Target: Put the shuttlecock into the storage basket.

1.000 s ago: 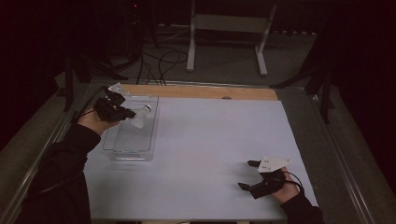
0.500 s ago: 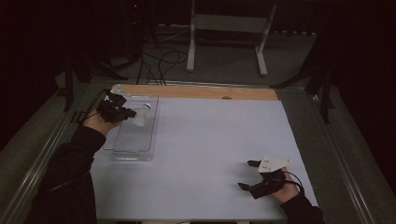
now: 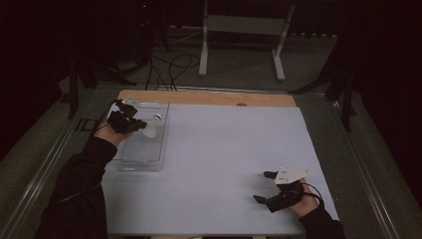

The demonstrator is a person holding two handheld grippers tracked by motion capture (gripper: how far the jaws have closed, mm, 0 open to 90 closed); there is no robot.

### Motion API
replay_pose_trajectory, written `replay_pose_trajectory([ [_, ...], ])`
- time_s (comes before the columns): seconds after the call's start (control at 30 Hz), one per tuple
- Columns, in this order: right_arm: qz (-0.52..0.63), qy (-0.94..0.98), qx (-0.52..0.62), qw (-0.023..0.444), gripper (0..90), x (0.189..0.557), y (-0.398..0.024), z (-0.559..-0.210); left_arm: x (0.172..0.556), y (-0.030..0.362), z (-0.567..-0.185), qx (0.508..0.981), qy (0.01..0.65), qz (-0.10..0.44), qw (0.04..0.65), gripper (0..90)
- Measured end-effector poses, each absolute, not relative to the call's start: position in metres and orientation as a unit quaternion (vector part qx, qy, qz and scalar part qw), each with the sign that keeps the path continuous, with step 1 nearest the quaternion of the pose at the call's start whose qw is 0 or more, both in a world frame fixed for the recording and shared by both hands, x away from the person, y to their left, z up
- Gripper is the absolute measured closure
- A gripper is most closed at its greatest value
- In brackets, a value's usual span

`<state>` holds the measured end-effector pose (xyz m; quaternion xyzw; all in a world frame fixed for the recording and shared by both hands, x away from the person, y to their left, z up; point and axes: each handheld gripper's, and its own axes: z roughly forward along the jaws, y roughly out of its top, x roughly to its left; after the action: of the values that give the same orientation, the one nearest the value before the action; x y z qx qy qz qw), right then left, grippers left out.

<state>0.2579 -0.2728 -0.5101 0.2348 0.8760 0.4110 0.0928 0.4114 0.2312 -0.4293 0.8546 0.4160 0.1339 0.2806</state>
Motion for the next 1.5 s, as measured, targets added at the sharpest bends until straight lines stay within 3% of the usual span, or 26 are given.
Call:
replay_pose_trajectory([
  [0.83, 0.412, 0.876, 0.235, 0.088, 9.8, 0.258, -0.273, -0.51, 0.419, 0.219, -0.463, 0.867, 0.413, 0.123, 0.251, 90.0],
  [1.33, 0.414, 0.875, 0.237, 0.085, 9.8, 0.258, -0.273, -0.509, 0.422, 0.211, -0.474, 0.884, 0.416, 0.09, 0.196, 89.8],
  [1.5, 0.415, 0.875, 0.236, 0.085, 9.8, 0.258, -0.273, -0.509, 0.421, 0.206, -0.479, 0.894, 0.41, 0.076, 0.167, 81.8],
])
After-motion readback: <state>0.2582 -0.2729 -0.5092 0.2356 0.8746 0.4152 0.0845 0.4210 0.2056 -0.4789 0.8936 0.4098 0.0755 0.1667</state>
